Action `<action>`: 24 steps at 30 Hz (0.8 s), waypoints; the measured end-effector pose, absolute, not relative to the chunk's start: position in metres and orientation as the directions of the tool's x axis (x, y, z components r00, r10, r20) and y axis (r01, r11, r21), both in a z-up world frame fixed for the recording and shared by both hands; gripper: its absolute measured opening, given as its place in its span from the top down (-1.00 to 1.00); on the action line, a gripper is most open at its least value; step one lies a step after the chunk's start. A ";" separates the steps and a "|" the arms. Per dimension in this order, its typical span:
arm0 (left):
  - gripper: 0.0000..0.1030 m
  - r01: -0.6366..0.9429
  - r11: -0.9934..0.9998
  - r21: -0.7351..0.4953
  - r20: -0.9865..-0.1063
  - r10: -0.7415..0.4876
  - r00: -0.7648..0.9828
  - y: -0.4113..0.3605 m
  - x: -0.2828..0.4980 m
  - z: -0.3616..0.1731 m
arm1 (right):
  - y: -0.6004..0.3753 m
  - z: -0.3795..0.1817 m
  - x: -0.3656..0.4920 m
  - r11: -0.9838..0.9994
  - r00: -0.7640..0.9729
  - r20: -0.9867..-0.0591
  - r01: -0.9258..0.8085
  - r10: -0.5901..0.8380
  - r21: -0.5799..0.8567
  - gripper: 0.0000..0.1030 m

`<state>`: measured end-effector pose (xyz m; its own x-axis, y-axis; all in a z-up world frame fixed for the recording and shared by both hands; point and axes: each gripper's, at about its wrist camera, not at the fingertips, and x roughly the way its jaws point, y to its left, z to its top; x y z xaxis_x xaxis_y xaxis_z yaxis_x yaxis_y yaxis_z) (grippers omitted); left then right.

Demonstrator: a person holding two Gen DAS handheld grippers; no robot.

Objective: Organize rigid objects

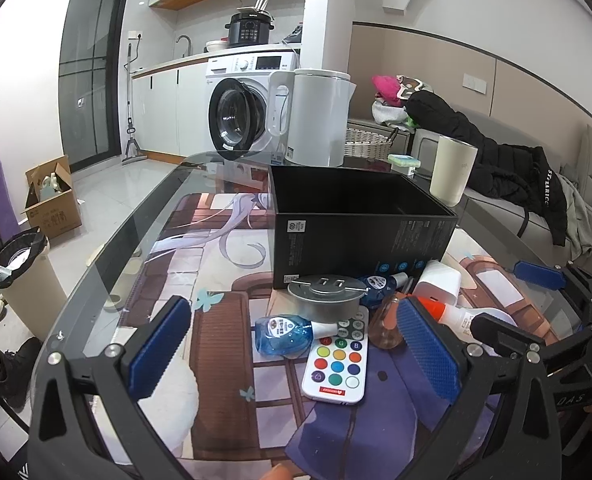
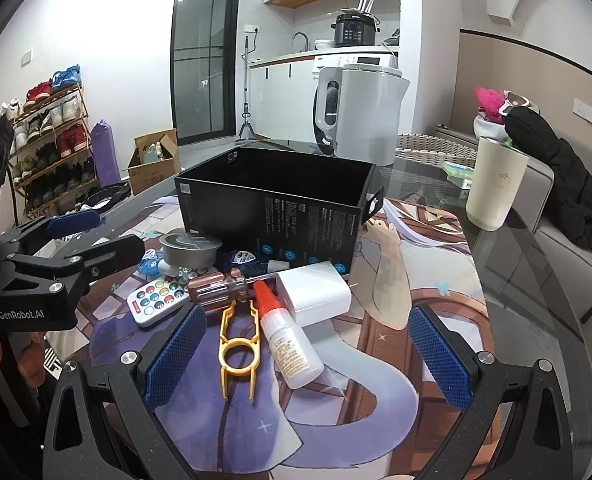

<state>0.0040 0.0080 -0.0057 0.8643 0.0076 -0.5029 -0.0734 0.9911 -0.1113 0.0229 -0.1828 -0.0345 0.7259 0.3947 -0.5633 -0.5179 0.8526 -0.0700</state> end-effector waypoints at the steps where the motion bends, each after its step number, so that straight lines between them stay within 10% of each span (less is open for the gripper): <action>1: -1.00 -0.075 0.990 -0.118 -0.502 0.005 0.865 0.009 0.003 -0.005 | -0.183 -0.034 0.024 0.854 0.726 -0.564 -0.515 0.393 -0.068 -0.99; 24: -1.00 -0.038 0.997 -0.072 -0.621 -0.015 0.783 0.008 0.023 -0.004 | -0.197 -0.057 0.056 0.898 0.652 -0.714 -0.434 0.255 -0.075 -0.99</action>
<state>0.0231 0.0078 -0.0045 0.7835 -0.0153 -0.6213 -0.0379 0.9967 -0.0724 0.0564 -0.1972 -0.0566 0.6517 0.2548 -0.7144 -0.4336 0.8979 -0.0753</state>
